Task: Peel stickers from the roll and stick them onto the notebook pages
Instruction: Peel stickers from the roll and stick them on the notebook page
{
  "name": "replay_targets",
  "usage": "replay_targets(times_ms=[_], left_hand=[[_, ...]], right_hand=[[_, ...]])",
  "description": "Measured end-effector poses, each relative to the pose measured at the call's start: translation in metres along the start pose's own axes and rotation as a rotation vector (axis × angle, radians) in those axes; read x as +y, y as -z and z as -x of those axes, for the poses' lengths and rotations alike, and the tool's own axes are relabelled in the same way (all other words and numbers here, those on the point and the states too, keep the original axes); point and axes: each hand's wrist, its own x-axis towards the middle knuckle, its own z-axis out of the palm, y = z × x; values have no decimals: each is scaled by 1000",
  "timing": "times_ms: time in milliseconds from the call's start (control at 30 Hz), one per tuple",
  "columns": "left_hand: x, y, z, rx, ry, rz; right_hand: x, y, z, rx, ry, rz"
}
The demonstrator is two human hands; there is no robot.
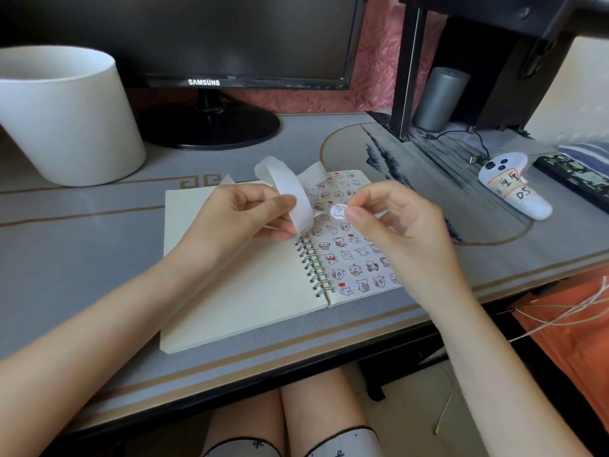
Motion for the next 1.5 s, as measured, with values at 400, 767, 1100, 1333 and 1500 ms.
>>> replay_targets(times_ms=[400,767,1100,1333,1500], left_hand=[[0,-3,1,-9,-1,-14],[2,-3,2,-14,0,-14],[3,-4,4,-20,-4,-9],[4,-4,4,-23,-7,-12],[4,-4,5,-26,-8,-16]], right_hand=[[26,71,20,36,-442,114],[30,81,25,8,-513,126],[33,81,25,8,-516,131],[35,81,25,5,-507,152],[35,81,26,2,-485,155]])
